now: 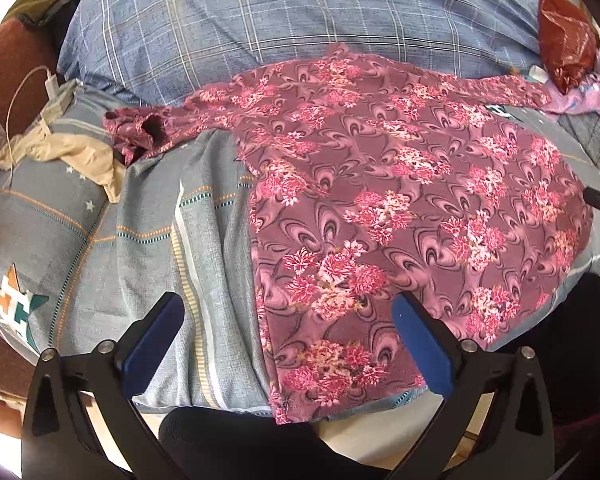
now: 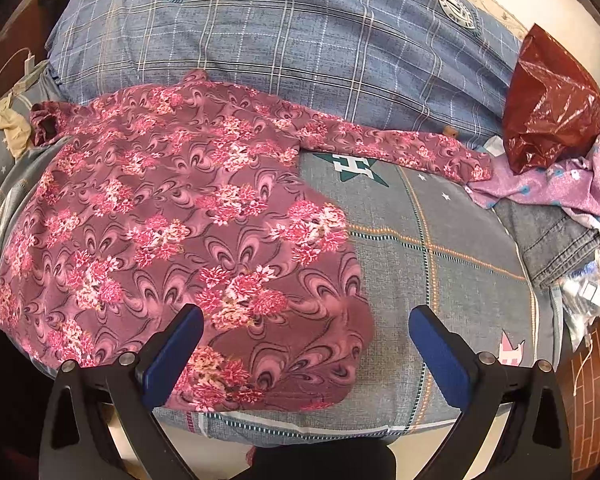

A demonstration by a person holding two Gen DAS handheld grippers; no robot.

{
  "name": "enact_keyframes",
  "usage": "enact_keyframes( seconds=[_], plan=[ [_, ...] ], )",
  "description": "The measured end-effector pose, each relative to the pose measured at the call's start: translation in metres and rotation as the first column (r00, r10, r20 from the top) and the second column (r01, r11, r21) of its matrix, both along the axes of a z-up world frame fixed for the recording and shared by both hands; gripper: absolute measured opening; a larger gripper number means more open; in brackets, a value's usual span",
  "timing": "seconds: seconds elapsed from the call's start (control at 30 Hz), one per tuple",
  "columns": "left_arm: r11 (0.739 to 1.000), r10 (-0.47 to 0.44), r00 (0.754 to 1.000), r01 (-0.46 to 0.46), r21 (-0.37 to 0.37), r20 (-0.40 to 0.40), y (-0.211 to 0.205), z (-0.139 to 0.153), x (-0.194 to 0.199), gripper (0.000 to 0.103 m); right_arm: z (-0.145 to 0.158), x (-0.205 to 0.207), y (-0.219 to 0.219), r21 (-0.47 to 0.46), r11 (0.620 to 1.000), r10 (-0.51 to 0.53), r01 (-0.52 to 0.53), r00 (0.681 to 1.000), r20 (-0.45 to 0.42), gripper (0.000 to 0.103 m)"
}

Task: Fold small clothes

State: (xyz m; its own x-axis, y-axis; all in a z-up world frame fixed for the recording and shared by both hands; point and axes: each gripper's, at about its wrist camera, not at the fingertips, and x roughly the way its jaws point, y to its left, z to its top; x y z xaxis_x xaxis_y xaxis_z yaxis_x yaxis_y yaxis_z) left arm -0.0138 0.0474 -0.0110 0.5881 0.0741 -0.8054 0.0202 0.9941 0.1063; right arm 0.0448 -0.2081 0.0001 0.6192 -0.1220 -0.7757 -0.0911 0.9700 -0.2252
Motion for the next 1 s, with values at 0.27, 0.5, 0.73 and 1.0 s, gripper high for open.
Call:
enact_keyframes(
  seconds=[0.27,0.5,0.73,1.0],
  plan=[
    [1.000,0.024,1.000,-0.024,-0.010,-0.003,0.005,0.000,0.003,0.103,0.004,0.004,-0.011,0.040,0.999,-0.027,0.026,1.000,0.014,0.103],
    [1.000,0.006,1.000,-0.006,0.006,0.004,0.000,0.002,0.009,0.103,0.003,0.007,-0.013,0.055,0.998,-0.029,0.028,0.999,0.016,0.103],
    [1.000,-0.006,1.000,0.006,0.009,-0.001,-0.009,0.002,0.016,0.103,0.001,0.010,-0.014,0.072,0.997,-0.031,0.030,0.999,0.013,0.103],
    [1.000,0.003,1.000,-0.003,0.000,-0.008,-0.014,0.002,0.025,0.103,-0.002,0.015,-0.015,0.080,0.996,-0.027,0.027,1.000,0.006,0.103]
  ],
)
